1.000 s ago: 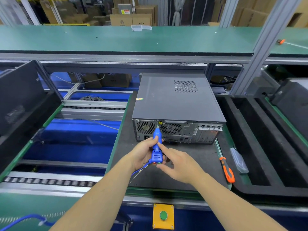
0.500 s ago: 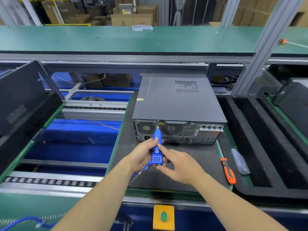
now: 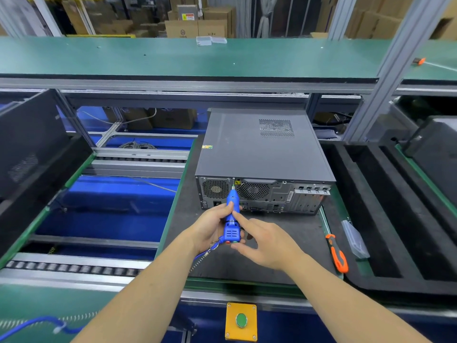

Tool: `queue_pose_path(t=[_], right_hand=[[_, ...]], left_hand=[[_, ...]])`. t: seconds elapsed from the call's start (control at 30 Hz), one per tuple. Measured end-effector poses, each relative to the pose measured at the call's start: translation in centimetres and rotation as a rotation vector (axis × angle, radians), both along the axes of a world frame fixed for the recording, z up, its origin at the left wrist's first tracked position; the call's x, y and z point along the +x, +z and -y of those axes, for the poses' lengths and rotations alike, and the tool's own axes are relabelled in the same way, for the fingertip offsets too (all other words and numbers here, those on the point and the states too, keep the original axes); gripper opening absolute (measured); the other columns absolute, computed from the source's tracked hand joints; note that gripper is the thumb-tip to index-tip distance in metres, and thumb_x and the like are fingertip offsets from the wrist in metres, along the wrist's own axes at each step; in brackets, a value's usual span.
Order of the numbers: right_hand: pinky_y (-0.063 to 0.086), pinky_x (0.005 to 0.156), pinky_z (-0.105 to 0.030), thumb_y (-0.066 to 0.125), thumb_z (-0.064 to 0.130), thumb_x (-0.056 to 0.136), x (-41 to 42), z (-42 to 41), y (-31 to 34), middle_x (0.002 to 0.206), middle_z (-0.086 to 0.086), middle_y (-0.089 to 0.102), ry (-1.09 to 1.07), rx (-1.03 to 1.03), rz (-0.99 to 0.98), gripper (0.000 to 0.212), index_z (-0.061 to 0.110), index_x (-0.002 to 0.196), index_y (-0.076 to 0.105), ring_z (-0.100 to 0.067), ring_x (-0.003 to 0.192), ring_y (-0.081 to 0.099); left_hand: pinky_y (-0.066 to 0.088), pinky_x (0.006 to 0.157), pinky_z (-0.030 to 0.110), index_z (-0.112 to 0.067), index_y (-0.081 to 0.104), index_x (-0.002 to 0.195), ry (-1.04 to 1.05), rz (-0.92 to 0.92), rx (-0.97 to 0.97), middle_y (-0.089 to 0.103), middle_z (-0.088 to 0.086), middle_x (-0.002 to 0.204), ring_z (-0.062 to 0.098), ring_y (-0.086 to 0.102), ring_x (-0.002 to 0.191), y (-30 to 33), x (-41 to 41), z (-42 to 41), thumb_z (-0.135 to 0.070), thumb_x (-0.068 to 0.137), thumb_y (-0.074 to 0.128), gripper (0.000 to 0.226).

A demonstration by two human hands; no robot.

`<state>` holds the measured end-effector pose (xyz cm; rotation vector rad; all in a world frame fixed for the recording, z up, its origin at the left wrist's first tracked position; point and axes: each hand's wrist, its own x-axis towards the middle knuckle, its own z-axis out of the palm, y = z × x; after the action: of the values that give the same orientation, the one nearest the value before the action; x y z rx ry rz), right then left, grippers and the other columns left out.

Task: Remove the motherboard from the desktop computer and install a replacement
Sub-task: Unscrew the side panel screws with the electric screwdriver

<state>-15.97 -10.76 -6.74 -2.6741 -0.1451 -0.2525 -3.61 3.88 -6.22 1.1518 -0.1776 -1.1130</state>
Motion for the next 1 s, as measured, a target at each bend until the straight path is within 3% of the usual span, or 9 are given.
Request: queue_pose_path(t=[0.17, 0.3, 0.5, 0.83, 1.0], right_hand=[[0.050, 0.073, -0.038, 0.046, 0.061, 0.091, 0.1, 0.3, 0.4, 0.098, 0.006, 0.058, 0.035, 0.006, -0.027, 0.076, 0.032, 0.157, 0.020, -0.019, 0.082, 0.055], [0.049, 0.071, -0.035, 0.058, 0.050, 0.093, 0.5, 0.1, 1.0, 0.092, 0.006, 0.058, 0.052, 0.041, 0.007, 0.071, 0.025, 0.154, 0.032, -0.015, 0.078, 0.052], [0.048, 0.058, -0.035, 0.058, 0.047, 0.089, 0.9, -0.2, 1.9, 0.079, 0.009, 0.051, 0.080, 0.075, 0.080, 0.064, 0.016, 0.145, 0.051, -0.017, 0.064, 0.050], [0.050, 0.076, -0.037, 0.044, 0.068, 0.085, 0.8, 0.3, 1.1, 0.096, 0.009, 0.058, 0.031, 0.012, -0.024, 0.078, 0.034, 0.154, 0.031, -0.014, 0.082, 0.053], [0.051, 0.075, -0.036, 0.041, 0.074, 0.083, 0.6, -0.4, 0.9, 0.099, 0.008, 0.059, -0.029, -0.093, -0.042, 0.084, 0.035, 0.155, 0.024, -0.018, 0.085, 0.058]], left_hand=[[0.056, 0.064, 0.046, -0.007, 0.048, 0.122, 0.000, -0.016, 0.012, 0.062, 0.020, 0.080, 0.034, 0.062, 0.067, 0.3, 0.0, 0.1, -0.035, 0.095, 0.057, 0.040], [0.056, 0.060, 0.044, -0.002, 0.051, 0.126, 0.008, -0.044, 0.020, 0.063, 0.019, 0.079, 0.034, 0.062, 0.065, 0.6, 0.2, 0.0, -0.033, 0.098, 0.053, 0.041], [0.054, 0.052, 0.035, -0.003, 0.057, 0.118, 0.017, -0.073, -0.001, 0.063, 0.018, 0.075, 0.031, 0.063, 0.061, 1.0, 0.0, 0.1, -0.038, 0.090, 0.055, 0.045], [0.057, 0.060, 0.043, -0.004, 0.051, 0.117, 0.020, -0.075, 0.021, 0.062, 0.019, 0.078, 0.033, 0.063, 0.064, 1.2, 0.0, 0.0, -0.035, 0.094, 0.056, 0.039], [0.057, 0.061, 0.045, -0.005, 0.050, 0.116, 0.037, -0.102, 0.012, 0.061, 0.020, 0.077, 0.034, 0.062, 0.063, 1.2, -0.4, 0.2, -0.032, 0.095, 0.056, 0.035]])
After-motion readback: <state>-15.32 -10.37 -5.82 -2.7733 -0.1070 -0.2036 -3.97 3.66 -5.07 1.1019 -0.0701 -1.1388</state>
